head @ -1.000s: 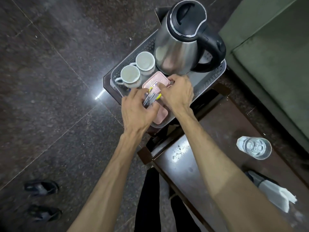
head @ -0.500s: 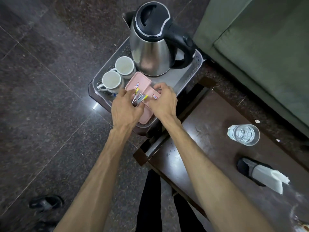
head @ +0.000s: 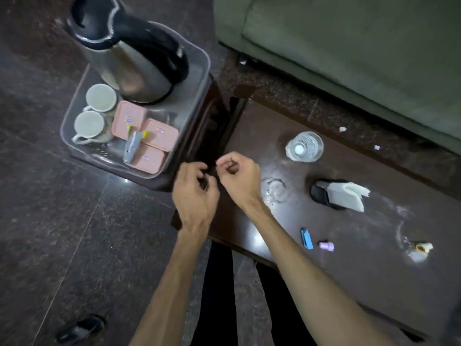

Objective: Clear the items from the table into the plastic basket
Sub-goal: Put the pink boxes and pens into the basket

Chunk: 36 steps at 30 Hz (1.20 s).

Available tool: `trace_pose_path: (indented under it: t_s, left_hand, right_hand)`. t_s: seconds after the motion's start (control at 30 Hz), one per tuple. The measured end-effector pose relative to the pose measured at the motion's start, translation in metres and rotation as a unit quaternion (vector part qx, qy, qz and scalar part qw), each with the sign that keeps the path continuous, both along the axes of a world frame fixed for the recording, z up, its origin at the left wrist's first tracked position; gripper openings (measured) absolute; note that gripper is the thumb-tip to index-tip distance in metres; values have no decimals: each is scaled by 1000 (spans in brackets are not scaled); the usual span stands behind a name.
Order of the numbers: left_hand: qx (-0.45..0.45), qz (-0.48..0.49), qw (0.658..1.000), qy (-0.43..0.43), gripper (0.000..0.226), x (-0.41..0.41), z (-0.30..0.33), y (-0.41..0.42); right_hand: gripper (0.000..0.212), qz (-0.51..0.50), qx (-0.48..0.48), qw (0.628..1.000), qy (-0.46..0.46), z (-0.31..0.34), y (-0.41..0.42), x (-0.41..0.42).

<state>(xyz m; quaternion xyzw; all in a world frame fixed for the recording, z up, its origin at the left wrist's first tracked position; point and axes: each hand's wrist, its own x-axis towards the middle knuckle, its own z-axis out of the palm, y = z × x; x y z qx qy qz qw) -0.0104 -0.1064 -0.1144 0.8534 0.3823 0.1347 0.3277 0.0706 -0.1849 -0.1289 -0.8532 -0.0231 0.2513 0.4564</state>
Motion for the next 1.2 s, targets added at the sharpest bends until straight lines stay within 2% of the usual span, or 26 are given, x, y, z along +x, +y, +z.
trace_pose_path:
  t_s: [0.13, 0.23, 0.4, 0.5, 0.57, 0.67, 0.73, 0.83, 0.93, 1.1, 1.2]
  left_hand:
    - [-56, -122, 987, 82, 17, -8, -17, -86]
    - [-82, -226, 958, 159, 19, -15, -32, -148]
    - [-55, -354, 903, 237, 41, -25, -57, -221]
    - [-20, -432, 861, 267, 61, -27, -69, -247]
    - [15, -476, 830, 290, 66, -26, -75, -261]
    - [51, -521, 795, 305, 62, -22, -86, -278]
    - [72, -533, 784, 311, 51, -19, -93, -284]
    - [82, -509, 801, 304, 36, -19, -101, -285]
    - [79, -449, 845, 279, 30, -27, -104, -274]
    - [45, -250, 945, 206, 18, -32, -78, -240]
    - [28, -137, 983, 120, 16, -31, -58, -197]
  right_hand:
    - [14, -61, -46, 997, 26, -17, -95, -15]
    - [14, -100, -90, 990, 38, -24, -168, -29]
    - [19, -147, -170, 973, 48, -34, -264, -54]
    - [34, -107, -255, 960, 48, -40, -305, -66]
    - [45, -49, -288, 955, 47, -46, -326, -74]
    - [54, 10, -300, 952, 59, -58, -345, -82]
    - [46, 21, -289, 955, 61, -67, -351, -83]
    - [22, 4, -278, 959, 46, -74, -349, -81]
    - [9, -28, -250, 968, 25, -72, -337, -78]
    - [8, -31, -203, 979, -8, -53, -288, -62]
    - [9, -14, -160, 987, -31, -38, -237, -47]
